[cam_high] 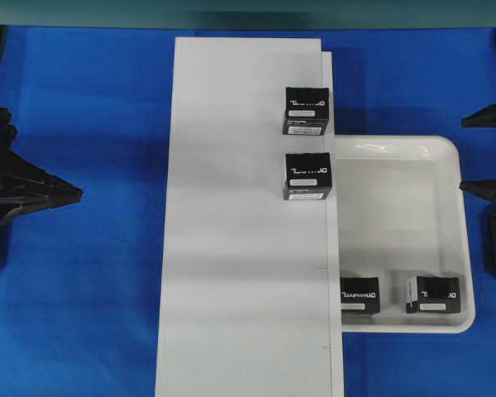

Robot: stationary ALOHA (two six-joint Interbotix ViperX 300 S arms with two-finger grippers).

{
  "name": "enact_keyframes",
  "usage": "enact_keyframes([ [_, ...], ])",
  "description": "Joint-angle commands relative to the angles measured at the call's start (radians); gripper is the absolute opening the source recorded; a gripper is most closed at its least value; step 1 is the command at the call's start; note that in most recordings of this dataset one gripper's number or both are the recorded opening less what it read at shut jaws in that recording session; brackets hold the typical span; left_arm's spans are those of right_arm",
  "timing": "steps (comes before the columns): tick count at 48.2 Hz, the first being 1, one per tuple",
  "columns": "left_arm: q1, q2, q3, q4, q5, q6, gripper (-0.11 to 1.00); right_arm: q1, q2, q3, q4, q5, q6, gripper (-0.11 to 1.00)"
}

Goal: Place the box from the white plastic tray onto the white base.

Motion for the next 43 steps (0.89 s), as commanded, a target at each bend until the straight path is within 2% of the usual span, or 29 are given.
enact_keyframes([
  [1, 0.000, 0.003, -0.026, 0.003, -0.011, -0.002, -0.07, 0.002, 0.003, -0.006, 0.003, -0.012, 0.002, 0.96],
  [43, -0.003, 0.005, -0.026, 0.003, -0.040, -0.002, -0.07, 0.002, -0.005, -0.002, 0.003, -0.009, 0.002, 0.96],
])
